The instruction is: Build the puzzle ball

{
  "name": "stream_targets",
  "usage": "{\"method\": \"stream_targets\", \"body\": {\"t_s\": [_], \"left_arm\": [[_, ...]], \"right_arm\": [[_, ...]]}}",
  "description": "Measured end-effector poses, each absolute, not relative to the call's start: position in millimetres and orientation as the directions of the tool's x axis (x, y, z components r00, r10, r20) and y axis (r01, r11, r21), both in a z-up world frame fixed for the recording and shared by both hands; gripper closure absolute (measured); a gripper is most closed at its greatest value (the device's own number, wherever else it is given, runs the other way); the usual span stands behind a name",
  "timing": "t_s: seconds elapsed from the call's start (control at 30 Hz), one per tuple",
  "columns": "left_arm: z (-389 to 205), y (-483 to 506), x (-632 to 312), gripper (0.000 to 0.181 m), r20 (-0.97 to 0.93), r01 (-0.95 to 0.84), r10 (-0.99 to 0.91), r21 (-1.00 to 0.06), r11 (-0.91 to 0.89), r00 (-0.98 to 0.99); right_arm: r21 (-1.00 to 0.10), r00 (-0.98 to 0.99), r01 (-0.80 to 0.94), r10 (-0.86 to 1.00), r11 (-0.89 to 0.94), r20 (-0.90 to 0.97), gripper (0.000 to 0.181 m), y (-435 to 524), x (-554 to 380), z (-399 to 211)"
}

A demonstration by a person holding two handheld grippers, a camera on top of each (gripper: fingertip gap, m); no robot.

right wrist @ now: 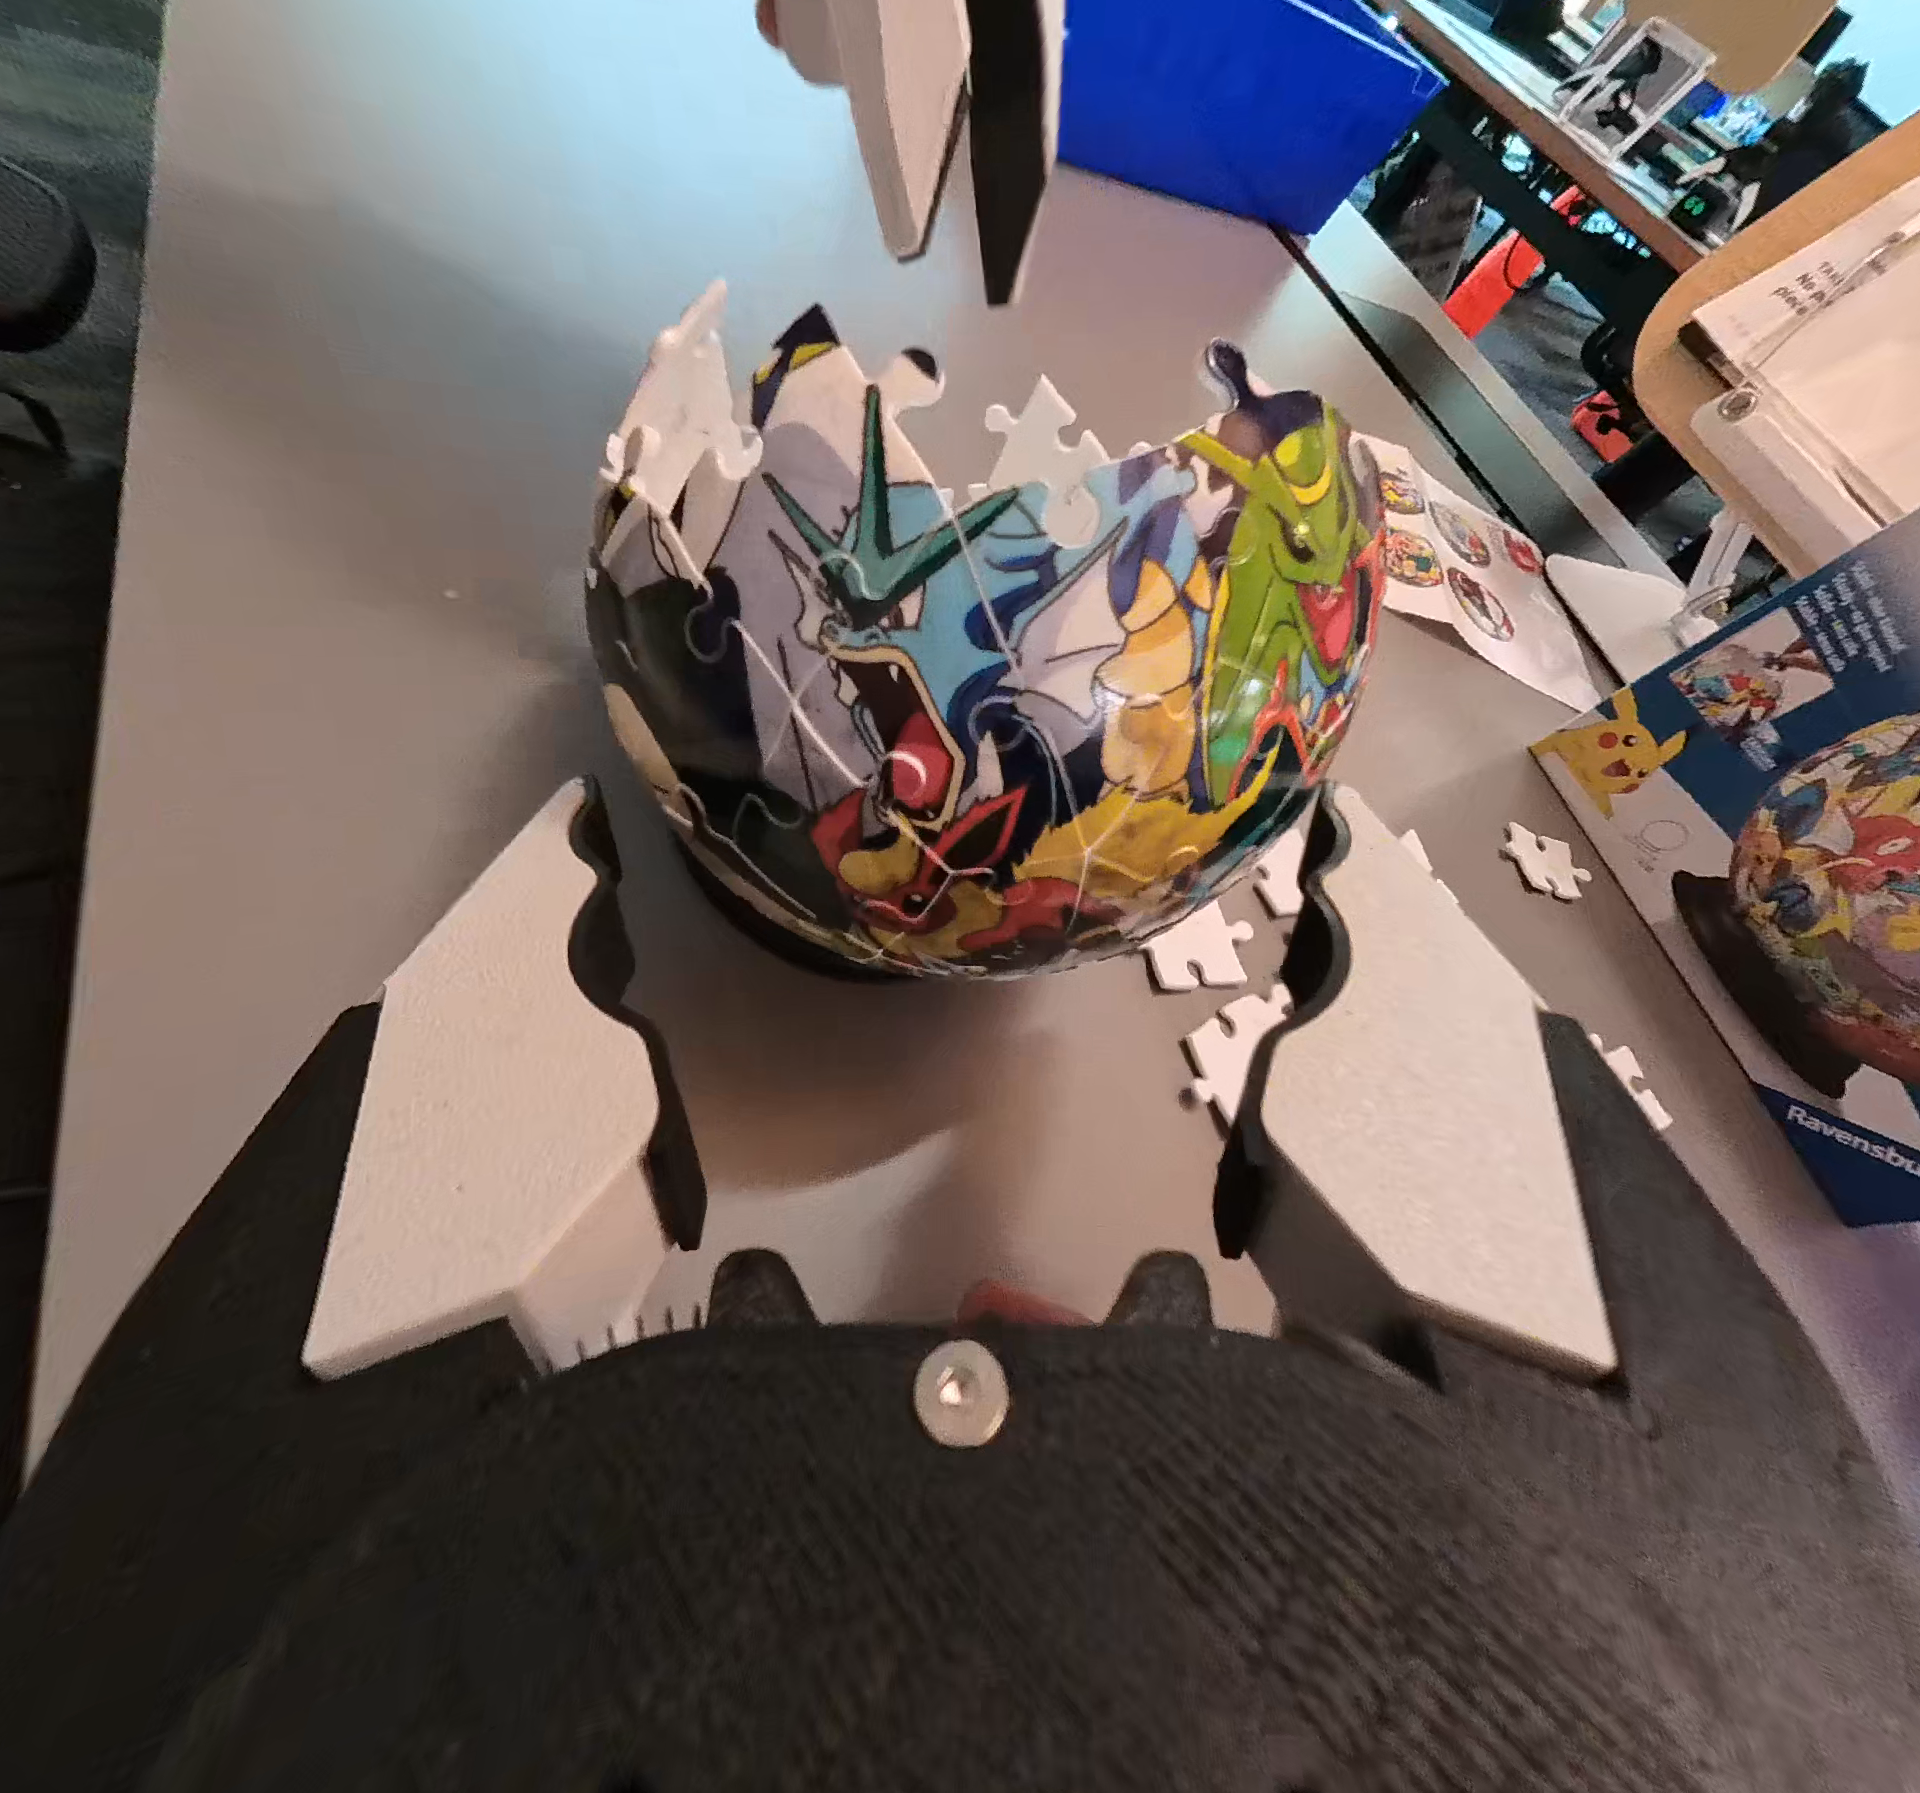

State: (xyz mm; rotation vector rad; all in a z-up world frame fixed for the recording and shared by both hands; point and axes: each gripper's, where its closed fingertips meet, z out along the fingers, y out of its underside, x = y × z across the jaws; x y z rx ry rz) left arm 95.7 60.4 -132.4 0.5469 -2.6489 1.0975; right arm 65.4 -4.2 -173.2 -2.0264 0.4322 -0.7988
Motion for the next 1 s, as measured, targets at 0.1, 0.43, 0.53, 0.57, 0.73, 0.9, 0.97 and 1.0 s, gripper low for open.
{"method": "stream_targets", "body": {"t_s": [0.1,0.43,0.53,0.57,0.73,0.9,0.97,1.0], "left_arm": [[-154,69,105,0.145,0.369,-0.497,-0.337,-0.57,0.654,-0.866],[-209,48,88,0.164,0.495,-0.55,-0.324,-0.427,0.718,-0.806],[-208,42,92,0.172,0.469,-0.53,-0.316,-0.447,0.72,-0.825],[-208,41,94,0.172,0.446,-0.514,-0.314,-0.453,0.729,-0.838],[-208,36,99,0.17,0.352,-0.431,-0.285,-0.469,0.771,-0.891],[-198,12,98,0.168,0.316,-0.348,-0.202,-0.524,0.777,-0.927],[-197,-2,98,0.166,0.278,-0.283,-0.148,-0.549,0.787,-0.949],[-198,-9,98,0.165,0.27,-0.266,-0.132,-0.554,0.789,-0.954]], "right_arm": [[-0.836,0.737,0.001,-0.564,-0.549,0.372,0.052,-5,67,-174],[-0.823,0.72,0.025,-0.562,-0.567,0.408,0.052,-4,74,-180],[-0.796,0.702,0.032,-0.553,-0.604,0.448,0.054,-7,77,-185],[-0.789,0.698,0.032,-0.551,-0.614,0.457,0.054,-7,79,-186],[-0.765,0.666,0.06,-0.545,-0.641,0.509,0.056,-12,82,-184],[-0.738,0.631,0.073,-0.542,-0.671,0.556,0.056,-30,78,-169],[-0.715,0.626,0.08,-0.523,-0.694,0.578,0.056,-40,75,-162],[-0.698,0.625,0.082,-0.508,-0.712,0.592,0.055,-44,73,-160]]}}
